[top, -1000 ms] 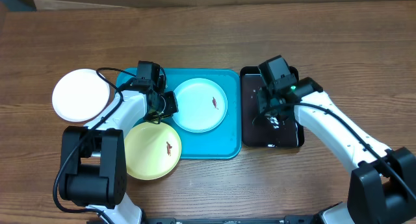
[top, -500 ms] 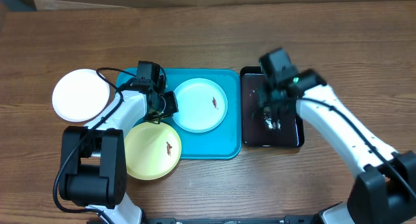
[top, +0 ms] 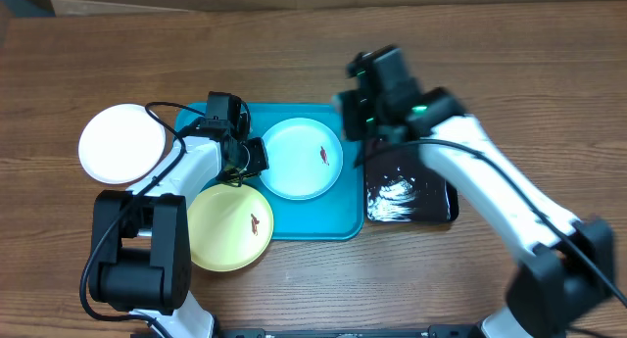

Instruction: Clean dirty plates on tray and stack at the side

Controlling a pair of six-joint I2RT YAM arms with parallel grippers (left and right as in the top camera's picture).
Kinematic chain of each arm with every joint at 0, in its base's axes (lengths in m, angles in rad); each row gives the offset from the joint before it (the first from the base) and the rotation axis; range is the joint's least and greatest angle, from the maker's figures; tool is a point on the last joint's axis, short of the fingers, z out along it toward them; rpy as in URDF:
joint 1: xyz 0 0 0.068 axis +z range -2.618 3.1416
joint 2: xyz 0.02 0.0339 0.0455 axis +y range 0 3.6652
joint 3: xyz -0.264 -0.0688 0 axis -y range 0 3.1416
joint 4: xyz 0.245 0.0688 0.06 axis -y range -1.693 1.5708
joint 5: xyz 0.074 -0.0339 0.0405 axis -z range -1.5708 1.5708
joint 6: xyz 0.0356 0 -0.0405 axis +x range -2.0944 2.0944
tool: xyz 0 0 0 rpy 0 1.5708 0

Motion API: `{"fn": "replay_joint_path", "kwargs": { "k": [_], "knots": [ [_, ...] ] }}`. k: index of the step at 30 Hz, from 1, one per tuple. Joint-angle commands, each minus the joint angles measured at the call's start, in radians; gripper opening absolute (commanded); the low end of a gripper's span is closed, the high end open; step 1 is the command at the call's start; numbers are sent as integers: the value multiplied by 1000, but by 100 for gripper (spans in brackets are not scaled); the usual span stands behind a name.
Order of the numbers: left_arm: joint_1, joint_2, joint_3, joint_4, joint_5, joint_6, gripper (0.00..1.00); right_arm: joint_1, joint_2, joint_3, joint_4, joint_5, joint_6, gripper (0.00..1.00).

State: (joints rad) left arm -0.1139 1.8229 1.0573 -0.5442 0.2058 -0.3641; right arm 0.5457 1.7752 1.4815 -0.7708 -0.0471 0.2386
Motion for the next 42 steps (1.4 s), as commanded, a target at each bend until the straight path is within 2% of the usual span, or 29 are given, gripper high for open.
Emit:
{"fn": "replay_joint_path", "kwargs": {
  "k": [1,9,23,26,34,42],
  "knots": [
    [-1,17,16,2,-3,2,4,64,92,13,26,130,28,4],
    [-1,17,16,0,-3,2,4,161,218,13,62,371,28,4],
    [-1,17,16,-3,-3,6,4,162,380,12,105,360,85,4],
    [-1,17,16,-4,-4,6,4,162,396,12,100,267,100,4],
    [-1,17,16,-4,-3,6,4,162,398,13,120,-150,100,4],
    [-1,17,16,-5,-4,10,4,112,355,115,102,-304,84,4]
  ]
}}
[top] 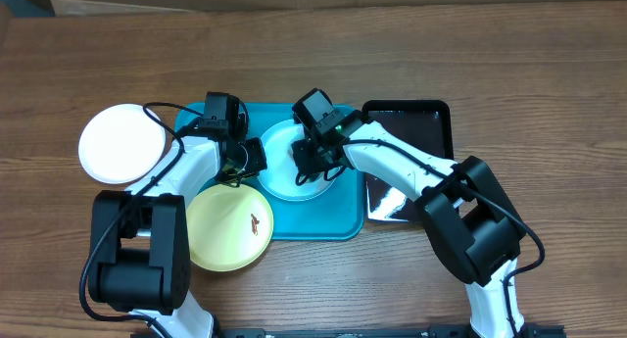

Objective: Clean dirty plates on tray and stack at the side
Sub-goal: 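Return the green sponge to the black tray and lift the right arm away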

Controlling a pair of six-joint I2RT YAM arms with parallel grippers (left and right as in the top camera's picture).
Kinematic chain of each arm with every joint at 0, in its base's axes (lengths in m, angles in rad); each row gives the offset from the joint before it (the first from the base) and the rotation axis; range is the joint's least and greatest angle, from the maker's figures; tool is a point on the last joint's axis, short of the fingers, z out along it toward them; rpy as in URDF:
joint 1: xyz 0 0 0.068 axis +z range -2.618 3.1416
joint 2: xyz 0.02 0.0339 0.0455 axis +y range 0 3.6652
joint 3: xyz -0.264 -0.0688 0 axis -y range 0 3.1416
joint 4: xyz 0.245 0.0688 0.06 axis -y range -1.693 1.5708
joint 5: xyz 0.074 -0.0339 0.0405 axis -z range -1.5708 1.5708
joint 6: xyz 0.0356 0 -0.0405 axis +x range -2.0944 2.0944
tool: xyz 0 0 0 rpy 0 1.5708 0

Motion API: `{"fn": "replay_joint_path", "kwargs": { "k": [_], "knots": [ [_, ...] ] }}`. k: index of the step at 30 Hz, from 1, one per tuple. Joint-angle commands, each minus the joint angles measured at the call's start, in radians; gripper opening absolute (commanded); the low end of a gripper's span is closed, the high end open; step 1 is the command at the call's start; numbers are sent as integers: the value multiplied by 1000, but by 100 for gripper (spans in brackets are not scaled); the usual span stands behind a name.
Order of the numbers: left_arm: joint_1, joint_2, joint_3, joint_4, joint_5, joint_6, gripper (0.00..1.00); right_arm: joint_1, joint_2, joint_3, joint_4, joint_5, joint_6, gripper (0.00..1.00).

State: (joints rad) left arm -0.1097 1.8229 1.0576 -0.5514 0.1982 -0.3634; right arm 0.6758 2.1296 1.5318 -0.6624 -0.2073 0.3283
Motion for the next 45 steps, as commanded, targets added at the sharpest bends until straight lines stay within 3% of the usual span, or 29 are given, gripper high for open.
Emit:
{"fn": "replay_joint_path", "kwargs": {
  "k": [1,10,18,23,28,29,31,33,35,39,45],
  "knots": [
    [-5,17,15,2,4,12,4,-32,-14,89,-21,-155,-18,4],
    [-5,17,15,2,4,12,4,-222,-175,175,-258,-114,-76,4],
    [-5,17,15,5,5,12,4,-395,-198,131,-529,143,-97,4],
    [-5,17,15,7,5,11,4,-423,-198,5,-474,261,-93,4],
    [-5,17,16,6,5,11,4,-421,-198,-146,-275,307,-93,4],
    [-5,17,16,6,5,11,4,-421,-198,-166,-243,308,-93,11],
    [-5,17,16,6,5,11,6,-421,-198,-189,-205,308,-93,42],
    [-5,17,16,7,5,11,12,-421,-200,-182,-203,301,-93,62],
    [-5,17,16,7,5,11,24,-423,-206,-146,-225,269,-93,65],
    [-5,17,16,6,5,11,39,-434,-220,-31,-303,250,-93,66],
    [-5,17,16,6,5,11,41,-504,-222,81,-371,251,-65,76]
  ]
}}
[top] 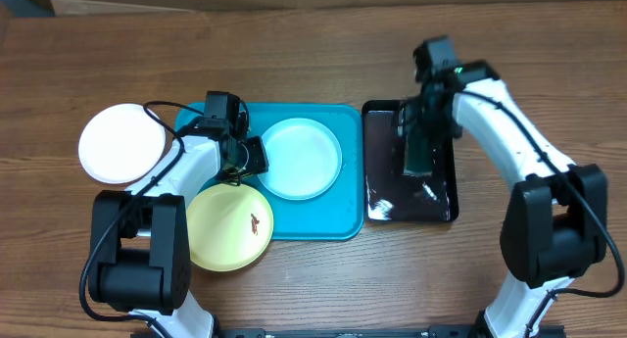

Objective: Clean dirty plates on tray and stack at the side
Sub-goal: 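Return the green sponge to the black tray and lift the right arm away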

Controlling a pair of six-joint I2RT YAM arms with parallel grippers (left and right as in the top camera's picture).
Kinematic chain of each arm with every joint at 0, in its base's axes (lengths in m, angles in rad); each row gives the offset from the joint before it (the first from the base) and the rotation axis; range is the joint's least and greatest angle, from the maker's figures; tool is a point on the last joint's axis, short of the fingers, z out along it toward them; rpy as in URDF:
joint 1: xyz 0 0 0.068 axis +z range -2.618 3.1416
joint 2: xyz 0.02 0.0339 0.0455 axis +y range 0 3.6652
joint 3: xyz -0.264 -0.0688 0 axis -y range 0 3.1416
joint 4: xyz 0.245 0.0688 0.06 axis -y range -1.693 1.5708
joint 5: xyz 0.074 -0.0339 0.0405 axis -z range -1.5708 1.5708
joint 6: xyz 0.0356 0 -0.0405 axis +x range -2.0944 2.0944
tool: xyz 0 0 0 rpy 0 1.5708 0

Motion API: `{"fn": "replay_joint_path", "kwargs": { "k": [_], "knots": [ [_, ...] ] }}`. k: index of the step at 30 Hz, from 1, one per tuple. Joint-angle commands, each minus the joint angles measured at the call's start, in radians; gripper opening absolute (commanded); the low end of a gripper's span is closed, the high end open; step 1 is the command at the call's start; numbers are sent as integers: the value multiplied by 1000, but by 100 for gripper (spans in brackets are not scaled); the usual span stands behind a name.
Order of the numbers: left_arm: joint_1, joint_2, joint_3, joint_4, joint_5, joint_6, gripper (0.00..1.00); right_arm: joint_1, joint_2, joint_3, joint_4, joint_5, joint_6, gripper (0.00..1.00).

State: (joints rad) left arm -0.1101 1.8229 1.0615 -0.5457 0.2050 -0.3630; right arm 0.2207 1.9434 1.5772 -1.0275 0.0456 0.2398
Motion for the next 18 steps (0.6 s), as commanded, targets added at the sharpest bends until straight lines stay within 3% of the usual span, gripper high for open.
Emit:
{"fn": "replay_joint_path", "kwargs": {
  "k": [1,5,6,10,18],
  "knots": [
    [-5,17,12,0,-2,11,40,-68,-36,35,-3,-3,29,77],
    [-5,17,12,0,-2,11,32,-152,-34,32,-16,-2,30,80],
    [-5,17,12,0,-2,11,31,-172,-34,32,-26,-2,30,99],
    [-5,17,13,0,-2,11,26,-227,-34,32,-33,-2,30,100],
    [1,8,81,-71,1,27,4,-268,-34,32,-29,-2,29,100]
  ]
}}
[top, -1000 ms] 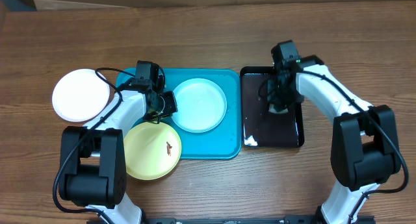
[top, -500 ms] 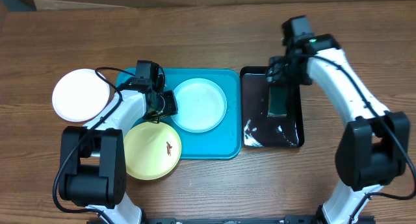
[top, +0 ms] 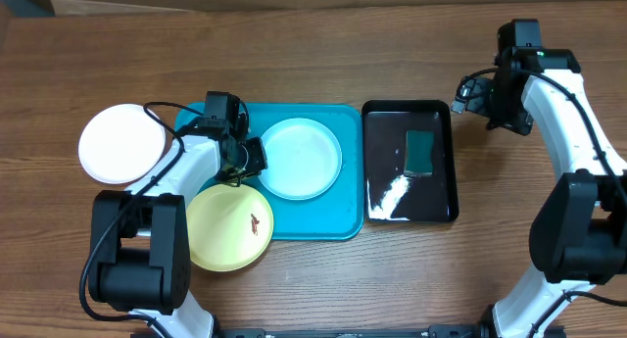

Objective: Clean dirty plates on tray and stack at the side
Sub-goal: 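Return the green sponge to the black tray and lift the right arm away, then lift the light-blue plate with the left gripper and carry it left of the tray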

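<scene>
A pale blue plate (top: 301,159) lies on the teal tray (top: 304,220), and its face shows no stain. My left gripper (top: 250,158) is shut on that plate's left rim. A yellow plate (top: 230,228) with a brown smear overlaps the tray's lower left corner. To the left, on the table, sits a white plate (top: 121,143). The green sponge (top: 420,152) lies in the black tray (top: 443,203), beside white foam (top: 392,194). My right gripper (top: 468,95) is open and holds nothing, above the table just past the black tray's far right corner.
The black tray stands right next to the teal tray. Bare wooden table surrounds both trays. A cardboard edge (top: 118,3) runs along the far side.
My right gripper was over the black tray with the sponge in it. Now the sponge lies in that tray and the gripper is off to the far right, open. The left arm has not moved.
At first the pale blue plate had a brown smear and my right gripper was near the black tray. Then it was on the plate with the sponge. Later the plate was clean and the sponge over the black tray, where it now lies. My left gripper held the rim throughout.
</scene>
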Controlling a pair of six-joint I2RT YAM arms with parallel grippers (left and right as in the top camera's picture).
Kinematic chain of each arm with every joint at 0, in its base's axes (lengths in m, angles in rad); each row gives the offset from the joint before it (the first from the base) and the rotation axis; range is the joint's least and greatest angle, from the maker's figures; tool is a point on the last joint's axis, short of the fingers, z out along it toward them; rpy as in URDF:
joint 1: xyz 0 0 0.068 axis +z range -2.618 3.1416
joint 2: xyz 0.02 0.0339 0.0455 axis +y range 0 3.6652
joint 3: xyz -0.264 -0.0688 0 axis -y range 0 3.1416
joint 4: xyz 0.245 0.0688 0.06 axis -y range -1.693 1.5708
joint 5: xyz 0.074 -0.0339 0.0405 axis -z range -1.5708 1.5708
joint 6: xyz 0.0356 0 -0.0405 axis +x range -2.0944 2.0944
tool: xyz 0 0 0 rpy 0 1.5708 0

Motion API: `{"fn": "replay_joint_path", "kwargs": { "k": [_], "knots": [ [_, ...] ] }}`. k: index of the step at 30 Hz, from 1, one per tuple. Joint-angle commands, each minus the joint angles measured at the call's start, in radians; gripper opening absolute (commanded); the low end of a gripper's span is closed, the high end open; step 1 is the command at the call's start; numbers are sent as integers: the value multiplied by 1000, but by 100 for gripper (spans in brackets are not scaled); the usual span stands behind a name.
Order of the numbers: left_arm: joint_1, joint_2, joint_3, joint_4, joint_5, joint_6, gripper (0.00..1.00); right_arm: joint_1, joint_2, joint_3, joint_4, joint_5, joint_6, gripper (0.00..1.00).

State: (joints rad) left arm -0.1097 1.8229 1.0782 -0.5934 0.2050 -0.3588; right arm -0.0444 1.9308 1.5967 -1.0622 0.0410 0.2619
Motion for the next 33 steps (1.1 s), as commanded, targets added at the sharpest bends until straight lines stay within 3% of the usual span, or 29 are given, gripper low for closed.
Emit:
{"fn": "replay_joint_path", "kwargs": {
  "k": [1,17,26,33],
  "knots": [
    [1,5,86,-43,0,23,4,-3,-21,13,6,2,7,100],
    [-25,-24,584,-412,-64,97,4,-3,-21,13,6,2,8,100],
    [-220,-24,746,-479,-314,76,4,-3,-21,13,6,2,8,100],
    [-431,-24,755,-473,-614,55,4,-3,-21,13,6,2,8,100]
  ]
}}
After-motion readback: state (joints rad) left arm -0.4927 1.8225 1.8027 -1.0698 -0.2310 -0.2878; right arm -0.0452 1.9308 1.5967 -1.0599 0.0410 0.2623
